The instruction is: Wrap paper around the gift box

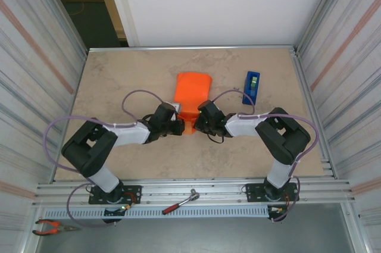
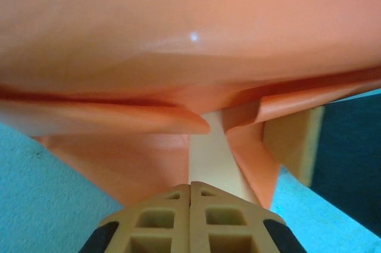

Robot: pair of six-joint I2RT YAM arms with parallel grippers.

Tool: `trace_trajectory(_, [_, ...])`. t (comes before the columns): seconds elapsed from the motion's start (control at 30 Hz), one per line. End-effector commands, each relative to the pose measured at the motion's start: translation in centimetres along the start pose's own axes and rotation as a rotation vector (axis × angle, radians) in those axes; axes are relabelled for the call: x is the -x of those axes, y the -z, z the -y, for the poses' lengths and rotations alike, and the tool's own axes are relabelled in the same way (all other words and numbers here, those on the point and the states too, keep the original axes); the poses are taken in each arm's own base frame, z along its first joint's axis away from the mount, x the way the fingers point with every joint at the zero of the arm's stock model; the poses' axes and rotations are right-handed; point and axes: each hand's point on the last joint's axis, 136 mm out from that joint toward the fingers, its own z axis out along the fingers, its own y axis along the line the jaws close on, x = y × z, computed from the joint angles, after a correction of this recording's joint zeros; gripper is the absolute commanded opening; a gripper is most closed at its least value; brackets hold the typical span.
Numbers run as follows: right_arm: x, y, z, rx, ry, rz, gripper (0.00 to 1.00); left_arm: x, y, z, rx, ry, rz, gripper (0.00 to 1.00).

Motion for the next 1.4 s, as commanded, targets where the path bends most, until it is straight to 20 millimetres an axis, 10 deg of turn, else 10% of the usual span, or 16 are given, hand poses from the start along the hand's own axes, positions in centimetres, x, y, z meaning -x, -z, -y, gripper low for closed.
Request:
trace_trajectory(0.0, [-3.8, -0.7, 3.5, -0.12, 0.033, -0.12, 0.0, -0.6, -0.8, -0.5, 0.01, -0.023, -0.03, 0.0])
trace_trajectory(0.5, [-5.1, 1.6, 3.8, -0.112, 0.064, -0.109, 0.0, -3.8, 2.9, 1.5, -0.012, -0.001, -0.011, 0.0])
trace_trajectory(0.87, [-2.7, 6.3, 3.8, -0.114, 0.119, -0.019, 0.0, -1.9, 8.2, 1.4, 0.016, 0.024, 0.043, 0.0])
trace_trajectory(1.37, [-2.2, 3.9, 1.8, -0.057, 0.096, -0.023, 0.0, -0.4, 4.0, 2.0, -0.039, -0.006, 0.007, 0.0])
